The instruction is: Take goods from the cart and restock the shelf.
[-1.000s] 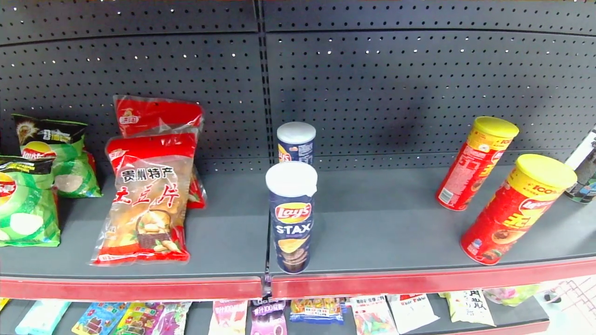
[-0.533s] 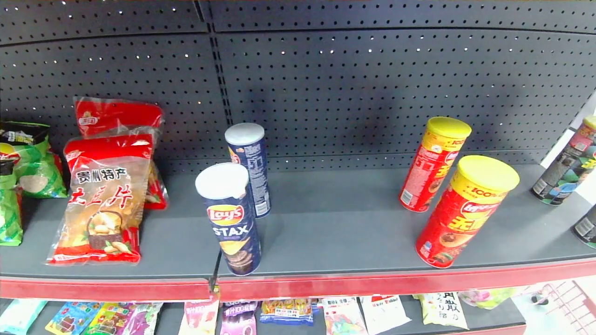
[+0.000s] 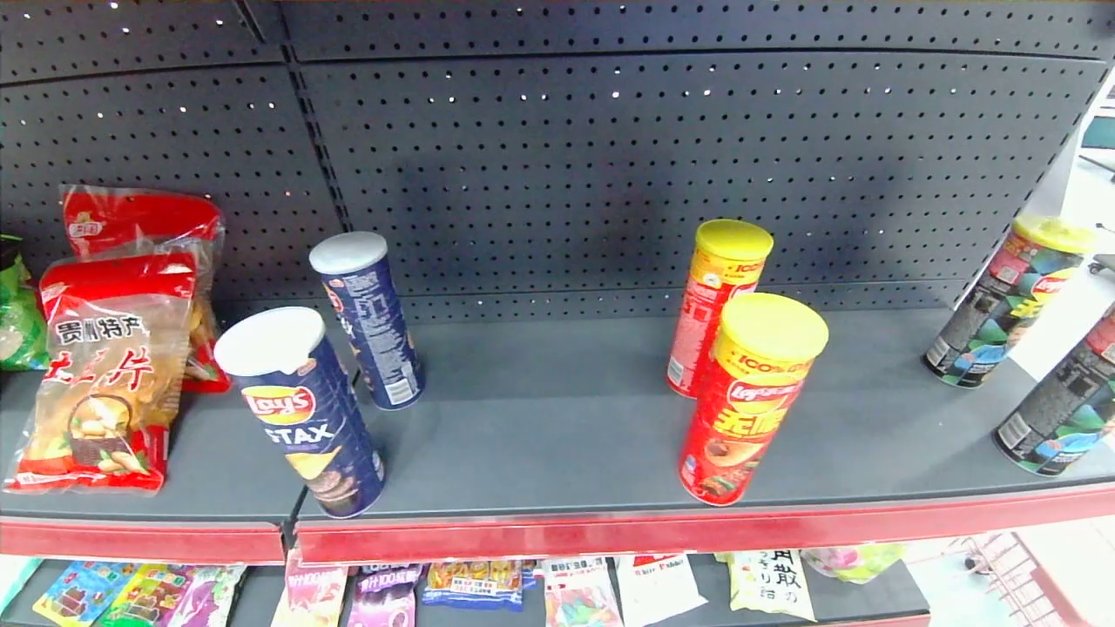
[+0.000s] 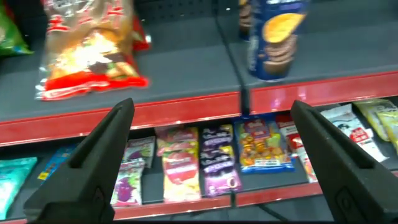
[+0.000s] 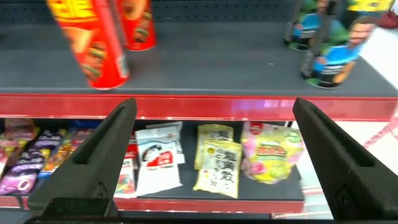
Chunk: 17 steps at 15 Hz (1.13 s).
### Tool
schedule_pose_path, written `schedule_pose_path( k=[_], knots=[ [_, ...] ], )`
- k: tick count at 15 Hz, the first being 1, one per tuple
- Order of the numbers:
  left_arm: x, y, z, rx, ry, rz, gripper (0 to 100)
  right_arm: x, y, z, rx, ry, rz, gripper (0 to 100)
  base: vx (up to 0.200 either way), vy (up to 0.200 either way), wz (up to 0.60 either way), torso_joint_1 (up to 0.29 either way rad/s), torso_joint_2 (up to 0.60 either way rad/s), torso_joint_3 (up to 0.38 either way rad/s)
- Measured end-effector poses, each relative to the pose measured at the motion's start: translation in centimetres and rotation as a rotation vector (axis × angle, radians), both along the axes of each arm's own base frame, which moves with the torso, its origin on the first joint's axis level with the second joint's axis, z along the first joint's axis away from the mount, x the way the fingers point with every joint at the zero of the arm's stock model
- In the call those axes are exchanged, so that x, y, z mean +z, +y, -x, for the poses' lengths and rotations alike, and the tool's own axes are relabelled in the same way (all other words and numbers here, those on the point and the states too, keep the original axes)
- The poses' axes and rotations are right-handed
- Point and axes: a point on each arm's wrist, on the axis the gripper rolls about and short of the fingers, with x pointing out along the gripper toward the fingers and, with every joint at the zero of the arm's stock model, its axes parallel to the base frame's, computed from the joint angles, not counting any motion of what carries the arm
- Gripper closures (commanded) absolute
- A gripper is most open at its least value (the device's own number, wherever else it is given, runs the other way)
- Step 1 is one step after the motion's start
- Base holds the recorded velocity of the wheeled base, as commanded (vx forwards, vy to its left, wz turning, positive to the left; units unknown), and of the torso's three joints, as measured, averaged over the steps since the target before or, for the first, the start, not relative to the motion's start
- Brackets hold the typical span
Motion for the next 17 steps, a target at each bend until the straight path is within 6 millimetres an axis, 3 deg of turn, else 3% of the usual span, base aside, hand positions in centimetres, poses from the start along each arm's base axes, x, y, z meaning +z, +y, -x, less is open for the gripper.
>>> schedule_pose_path(
  k=[8,17],
  knots=[
    [0.0,0.01,0.0,0.004,0.0,-0.001,0,-0.02,-0.01,-0.01,-0.005,0.0,0.0,0,0.0,-0.2,0.0,0.002,0.0,0.001],
    [-0.02,0.0,-0.01,-0.001,0.001,0.007,0,-0.02,-0.02,-0.01,-0.007,0.0,0.001,0,0.0,0.0,0.0,0.0,0.0,0.0]
  ],
)
